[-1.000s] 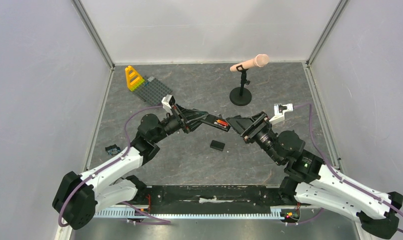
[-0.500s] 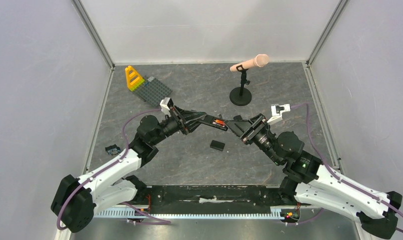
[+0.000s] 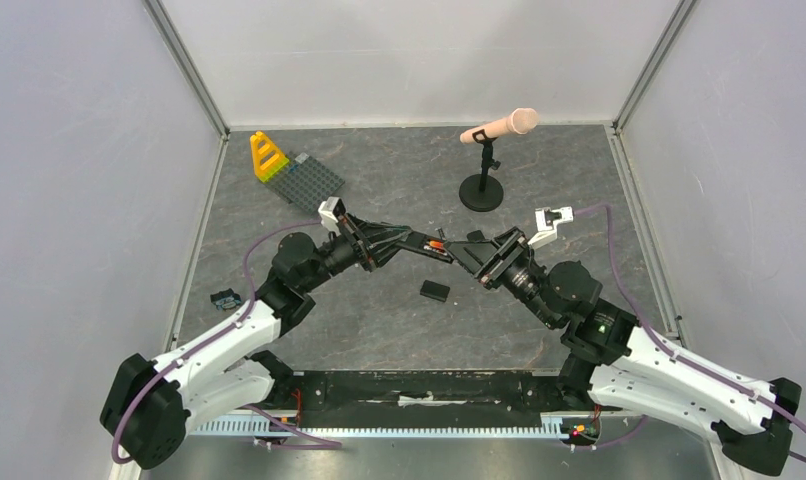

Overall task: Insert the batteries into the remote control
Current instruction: Load the battery into the remote control.

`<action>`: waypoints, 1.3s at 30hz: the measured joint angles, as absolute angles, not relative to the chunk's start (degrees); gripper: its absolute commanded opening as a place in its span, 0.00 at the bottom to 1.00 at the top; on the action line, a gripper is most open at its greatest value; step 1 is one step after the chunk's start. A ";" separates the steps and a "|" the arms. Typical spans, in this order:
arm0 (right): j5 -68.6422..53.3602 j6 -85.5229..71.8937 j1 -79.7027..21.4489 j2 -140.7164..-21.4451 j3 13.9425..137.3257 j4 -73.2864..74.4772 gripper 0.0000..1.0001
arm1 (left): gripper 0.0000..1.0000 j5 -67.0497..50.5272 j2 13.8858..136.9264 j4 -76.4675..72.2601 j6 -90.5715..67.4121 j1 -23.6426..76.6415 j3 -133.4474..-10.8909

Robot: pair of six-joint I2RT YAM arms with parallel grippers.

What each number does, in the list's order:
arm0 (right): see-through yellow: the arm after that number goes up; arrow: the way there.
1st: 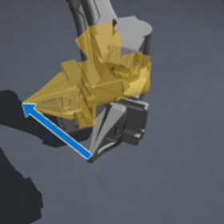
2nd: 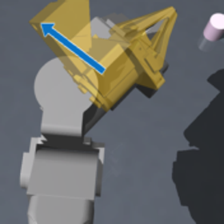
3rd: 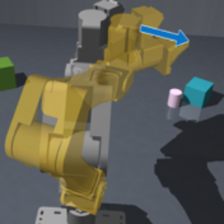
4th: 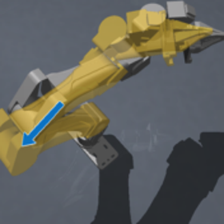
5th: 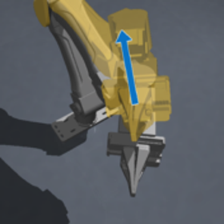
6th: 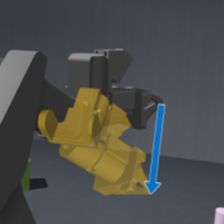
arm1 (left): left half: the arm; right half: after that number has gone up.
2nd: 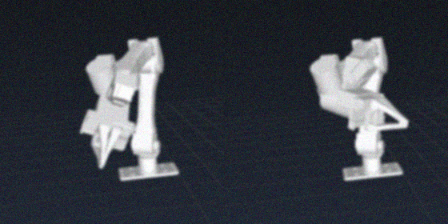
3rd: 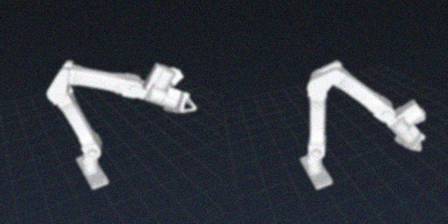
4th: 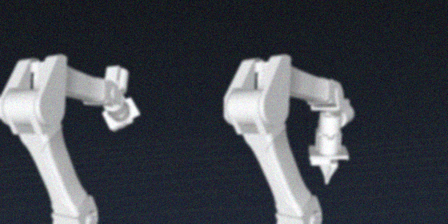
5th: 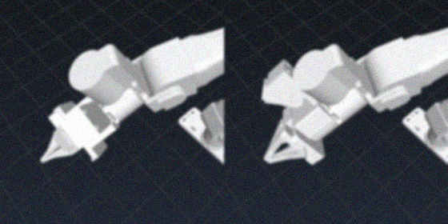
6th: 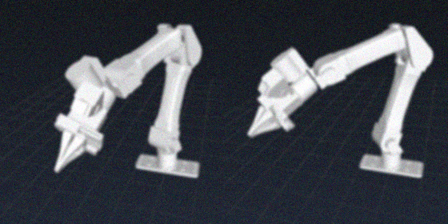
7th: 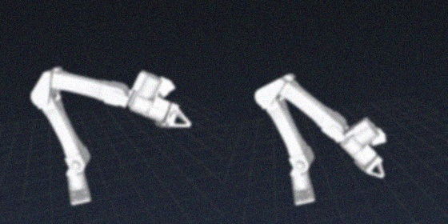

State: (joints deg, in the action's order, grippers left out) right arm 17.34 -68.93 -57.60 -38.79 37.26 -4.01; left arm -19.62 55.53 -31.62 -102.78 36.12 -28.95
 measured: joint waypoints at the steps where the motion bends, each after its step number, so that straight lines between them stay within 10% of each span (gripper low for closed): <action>1: 17.21 -68.97 -57.58 -38.92 37.26 -4.16 0.48 | 0.02 -19.62 55.37 -31.59 -102.78 36.12 -28.80; 22: 16.86 -69.87 -57.52 -38.22 35.57 -6.00 0.22 | 0.02 -19.55 54.46 -31.40 -102.80 35.97 -27.88; 39: 16.62 -70.30 -57.19 -40.69 35.62 -6.31 0.22 | 0.02 -19.44 53.21 -29.26 -98.54 35.09 -28.34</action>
State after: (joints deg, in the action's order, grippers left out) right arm 16.62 -70.30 -57.19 -40.69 35.62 -6.31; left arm -19.44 53.21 -29.26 -98.54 35.09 -28.34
